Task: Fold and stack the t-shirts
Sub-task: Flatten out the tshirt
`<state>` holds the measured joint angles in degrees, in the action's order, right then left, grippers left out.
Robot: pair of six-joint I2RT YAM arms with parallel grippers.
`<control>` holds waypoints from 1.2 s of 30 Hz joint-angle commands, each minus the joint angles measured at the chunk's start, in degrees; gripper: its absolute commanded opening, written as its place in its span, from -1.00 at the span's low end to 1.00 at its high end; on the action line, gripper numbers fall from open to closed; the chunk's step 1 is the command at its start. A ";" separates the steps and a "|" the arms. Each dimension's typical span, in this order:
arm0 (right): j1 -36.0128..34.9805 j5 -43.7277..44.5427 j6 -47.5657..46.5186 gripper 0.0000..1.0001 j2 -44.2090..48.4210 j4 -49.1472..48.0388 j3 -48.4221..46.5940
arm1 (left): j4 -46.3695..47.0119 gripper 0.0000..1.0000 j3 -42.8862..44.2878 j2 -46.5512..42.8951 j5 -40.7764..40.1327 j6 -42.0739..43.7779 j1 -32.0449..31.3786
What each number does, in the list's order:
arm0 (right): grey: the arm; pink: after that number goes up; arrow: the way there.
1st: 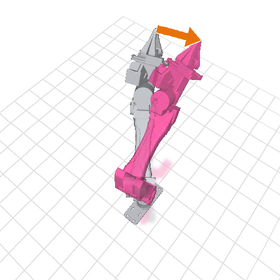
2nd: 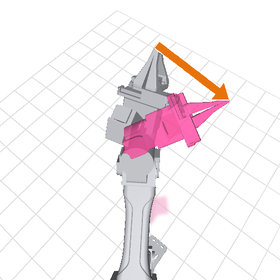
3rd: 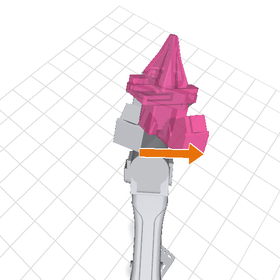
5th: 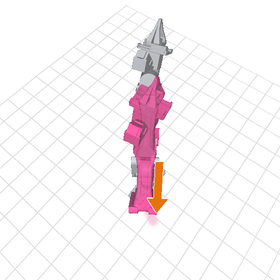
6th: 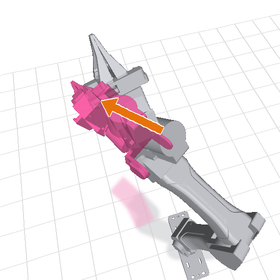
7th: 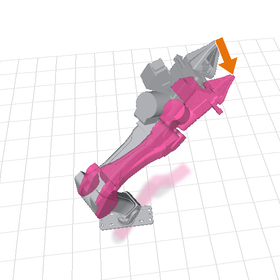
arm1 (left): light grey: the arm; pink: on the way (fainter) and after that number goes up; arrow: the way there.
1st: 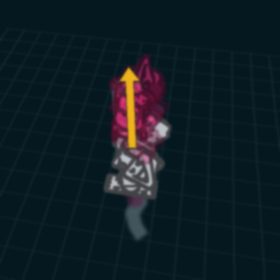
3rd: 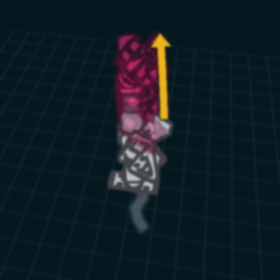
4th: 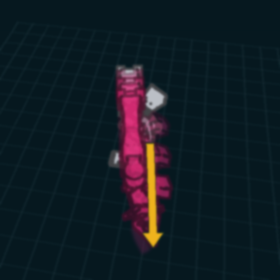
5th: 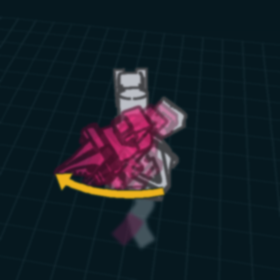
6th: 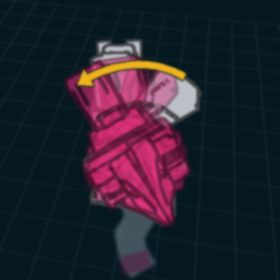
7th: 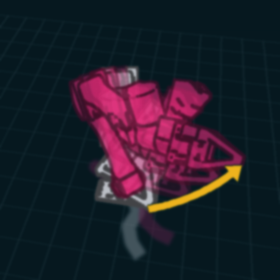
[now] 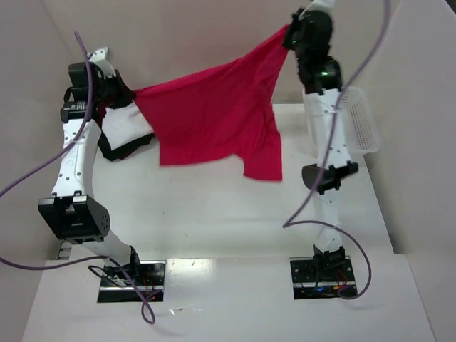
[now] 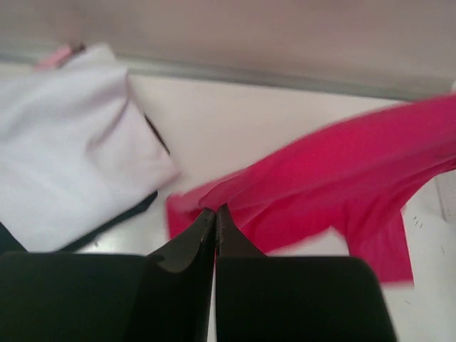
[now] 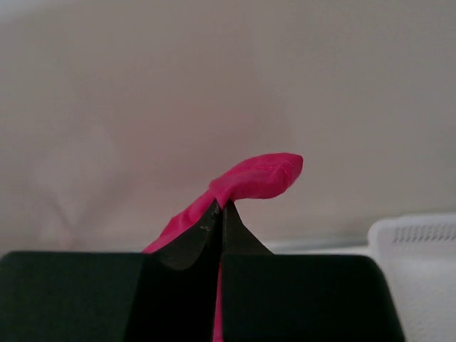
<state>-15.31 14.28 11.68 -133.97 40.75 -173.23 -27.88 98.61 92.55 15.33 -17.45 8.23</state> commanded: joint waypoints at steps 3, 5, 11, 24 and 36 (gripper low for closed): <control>1.78 -0.38 -2.81 -1.00 30.35 -5.91 10.41 | 0.98 -0.99 10.54 -11.05 3.83 4.09 0.38; 1.78 -1.70 -4.12 -1.00 40.49 -11.89 27.89 | 0.29 -0.99 12.12 -13.27 3.31 5.14 0.38; 1.78 -3.81 -5.26 -1.00 68.98 -14.23 48.04 | -4.98 -0.99 16.61 -26.52 -2.57 6.47 0.38; 0.98 -4.37 -1.84 -1.00 73.61 -10.34 59.22 | 0.54 -0.99 11.53 -34.75 -20.00 2.16 0.38; 0.98 0.57 8.69 -1.00 60.88 -26.93 95.69 | 15.12 -0.99 -20.19 -19.18 -8.91 -2.32 0.38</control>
<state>-14.33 12.93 14.39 -70.22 22.02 -87.22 -18.44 84.42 73.14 5.91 -18.63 8.10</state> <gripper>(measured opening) 0.007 0.009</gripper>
